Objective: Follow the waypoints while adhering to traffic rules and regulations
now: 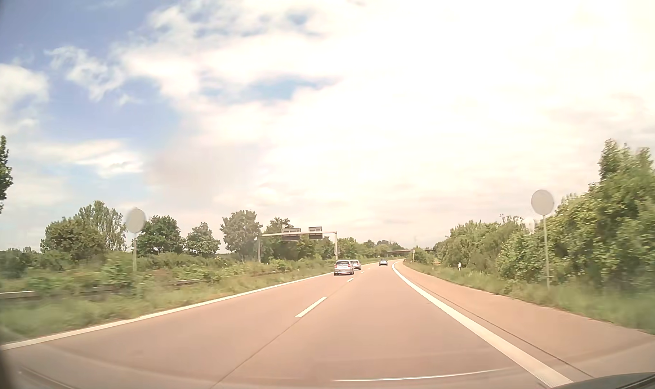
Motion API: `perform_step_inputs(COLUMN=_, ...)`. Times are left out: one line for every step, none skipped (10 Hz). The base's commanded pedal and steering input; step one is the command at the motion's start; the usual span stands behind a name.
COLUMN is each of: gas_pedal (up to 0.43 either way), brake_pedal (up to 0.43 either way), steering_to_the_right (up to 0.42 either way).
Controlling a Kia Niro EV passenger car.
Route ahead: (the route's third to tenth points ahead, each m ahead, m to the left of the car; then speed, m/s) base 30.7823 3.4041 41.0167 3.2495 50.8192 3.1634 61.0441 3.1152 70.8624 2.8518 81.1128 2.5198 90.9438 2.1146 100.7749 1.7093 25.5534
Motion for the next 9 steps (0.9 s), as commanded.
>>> perform_step_inputs(gas_pedal=0.26, brake_pedal=0.0, steering_to_the_right=0.003)
perform_step_inputs(gas_pedal=0.26, brake_pedal=0.0, steering_to_the_right=0.003)
perform_step_inputs(gas_pedal=0.26, brake_pedal=0.0, steering_to_the_right=0.003)
perform_step_inputs(gas_pedal=0.26, brake_pedal=0.0, steering_to_the_right=0.002)
perform_step_inputs(gas_pedal=0.26, brake_pedal=0.0, steering_to_the_right=0.002)
perform_step_inputs(gas_pedal=0.26, brake_pedal=0.0, steering_to_the_right=0.002)
perform_step_inputs(gas_pedal=0.26, brake_pedal=0.0, steering_to_the_right=0.002)
perform_step_inputs(gas_pedal=0.26, brake_pedal=0.0, steering_to_the_right=0.002)
perform_step_inputs(gas_pedal=0.26, brake_pedal=0.0, steering_to_the_right=0.002)
